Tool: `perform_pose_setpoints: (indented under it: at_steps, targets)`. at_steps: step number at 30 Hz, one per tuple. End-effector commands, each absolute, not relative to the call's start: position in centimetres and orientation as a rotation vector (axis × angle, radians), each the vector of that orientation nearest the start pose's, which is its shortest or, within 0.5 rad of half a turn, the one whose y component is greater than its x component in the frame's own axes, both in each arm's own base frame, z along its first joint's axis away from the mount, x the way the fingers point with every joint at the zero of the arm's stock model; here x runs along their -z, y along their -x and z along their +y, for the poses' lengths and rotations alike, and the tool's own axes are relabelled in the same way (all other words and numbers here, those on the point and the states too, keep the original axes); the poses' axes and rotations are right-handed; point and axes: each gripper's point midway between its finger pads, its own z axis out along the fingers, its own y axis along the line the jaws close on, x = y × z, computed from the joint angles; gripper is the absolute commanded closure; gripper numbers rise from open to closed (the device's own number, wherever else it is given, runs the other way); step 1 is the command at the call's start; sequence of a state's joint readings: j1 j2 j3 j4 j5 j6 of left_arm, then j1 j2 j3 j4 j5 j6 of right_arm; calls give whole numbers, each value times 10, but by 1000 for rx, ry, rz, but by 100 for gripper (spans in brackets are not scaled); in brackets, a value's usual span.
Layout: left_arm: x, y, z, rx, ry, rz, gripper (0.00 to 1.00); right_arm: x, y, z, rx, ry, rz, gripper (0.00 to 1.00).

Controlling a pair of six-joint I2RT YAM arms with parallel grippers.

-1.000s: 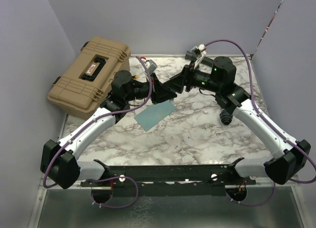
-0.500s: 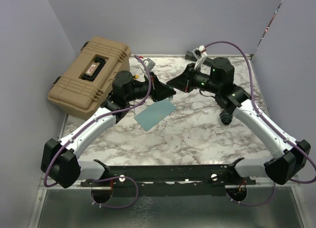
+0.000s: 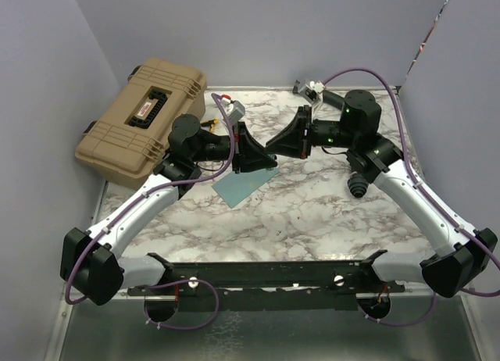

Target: Place the letter into the envelope and seal it

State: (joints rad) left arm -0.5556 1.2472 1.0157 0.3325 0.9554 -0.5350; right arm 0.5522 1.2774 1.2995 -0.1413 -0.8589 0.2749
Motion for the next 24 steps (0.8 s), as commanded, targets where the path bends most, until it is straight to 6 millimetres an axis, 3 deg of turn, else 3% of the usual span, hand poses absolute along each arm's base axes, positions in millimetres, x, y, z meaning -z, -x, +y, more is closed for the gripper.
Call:
perform_pose_setpoints:
  at_steps: [1, 2, 4, 6, 8, 11, 15, 20, 24]
  targets:
    - [-361, -188, -316, 1579, -1015, 1345, 100, -376, -195, 315, -1436, 1121, 1465, 99]
    - [-361, -190, -317, 1576, -1006, 1346, 100, -376, -196, 315, -1443, 1104, 1475, 96]
    - [-361, -195, -318, 1567, -974, 1361, 100, -378, -209, 315, -1410, 987, 1539, 65]
    - [-360, -204, -319, 1548, -904, 1390, 100, -380, -231, 310, -1320, 812, 1615, 42]
    - [-355, -219, -319, 1519, -792, 1442, 100, -381, -252, 297, -1198, 631, 1659, 32]
    - [-339, -247, -317, 1451, -597, 1528, 100, -371, -273, 272, -1023, 460, 1699, 31]
    - [-320, -289, -300, 1314, -250, 1634, 100, -331, -285, 257, -861, 409, 1823, 31]
    - [-319, -308, -279, 1307, 106, 1676, 100, -307, -277, 266, -843, 461, 1846, 31]
    - [-308, -309, -272, 1337, 288, 1758, 100, -290, -268, 285, -840, 548, 1892, 31]
